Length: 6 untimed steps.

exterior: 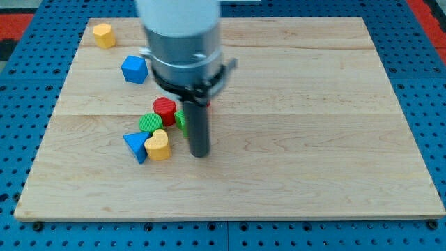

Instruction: Move the group of blocks a bit left

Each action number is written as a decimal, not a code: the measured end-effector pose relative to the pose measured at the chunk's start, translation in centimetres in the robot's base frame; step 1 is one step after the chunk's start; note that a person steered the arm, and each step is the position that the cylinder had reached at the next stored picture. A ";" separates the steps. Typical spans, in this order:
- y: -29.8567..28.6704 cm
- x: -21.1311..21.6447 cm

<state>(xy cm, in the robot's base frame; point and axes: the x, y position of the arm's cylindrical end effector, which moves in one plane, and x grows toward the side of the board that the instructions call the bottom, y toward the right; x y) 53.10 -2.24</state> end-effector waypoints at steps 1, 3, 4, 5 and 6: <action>-1.2 4.8; -5.7 2.2; -6.9 -0.5; -8.7 -1.6; -8.8 -2.1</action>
